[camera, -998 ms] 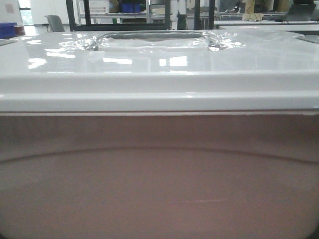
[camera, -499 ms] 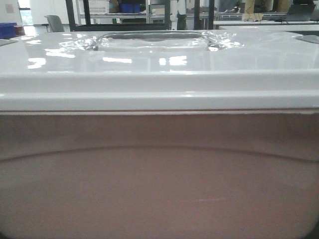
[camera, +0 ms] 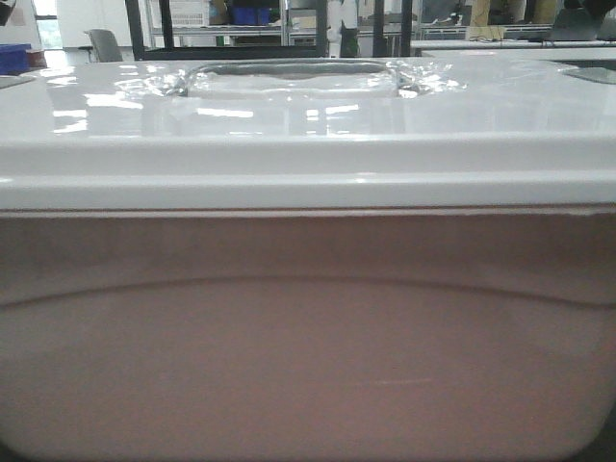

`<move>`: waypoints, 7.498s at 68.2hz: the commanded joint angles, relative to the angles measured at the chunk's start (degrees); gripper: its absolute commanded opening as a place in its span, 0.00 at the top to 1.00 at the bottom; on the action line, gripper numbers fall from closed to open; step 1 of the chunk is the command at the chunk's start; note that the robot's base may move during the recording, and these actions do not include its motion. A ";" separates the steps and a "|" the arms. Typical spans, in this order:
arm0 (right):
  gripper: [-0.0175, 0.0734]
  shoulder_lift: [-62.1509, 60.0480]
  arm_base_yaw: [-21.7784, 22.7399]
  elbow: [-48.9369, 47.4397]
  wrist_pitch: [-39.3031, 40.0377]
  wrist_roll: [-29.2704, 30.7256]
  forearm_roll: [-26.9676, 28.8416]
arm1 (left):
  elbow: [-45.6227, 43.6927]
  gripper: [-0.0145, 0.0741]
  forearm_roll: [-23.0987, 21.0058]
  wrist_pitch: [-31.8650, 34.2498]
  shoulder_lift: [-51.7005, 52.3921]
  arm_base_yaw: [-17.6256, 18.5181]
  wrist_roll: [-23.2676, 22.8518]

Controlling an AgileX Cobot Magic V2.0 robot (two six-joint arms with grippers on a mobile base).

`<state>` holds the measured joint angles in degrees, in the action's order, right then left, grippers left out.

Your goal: Grab white bin and place on right shelf

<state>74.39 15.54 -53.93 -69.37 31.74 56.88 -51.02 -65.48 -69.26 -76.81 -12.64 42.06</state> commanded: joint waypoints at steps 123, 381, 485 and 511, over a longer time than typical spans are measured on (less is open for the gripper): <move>0.13 -6.26 -6.43 6.42 -5.99 3.91 7.97 | 4.47 0.42 -1.16 -3.36 5.57 8.73 2.13; 0.43 -6.26 -6.43 8.79 -1.72 3.94 8.83 | 4.47 0.54 -3.27 -1.30 5.18 8.73 2.13; 0.43 -21.50 -6.43 8.54 -7.08 9.81 16.00 | 2.84 0.54 -5.32 -2.15 19.94 8.73 1.76; 0.43 -29.93 -6.43 8.54 -6.67 9.81 16.55 | 2.84 0.54 -5.32 -0.18 30.28 8.73 1.76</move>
<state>46.79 9.54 -43.84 -66.50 40.86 64.29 -46.36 -61.29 -65.17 -49.26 -4.89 43.18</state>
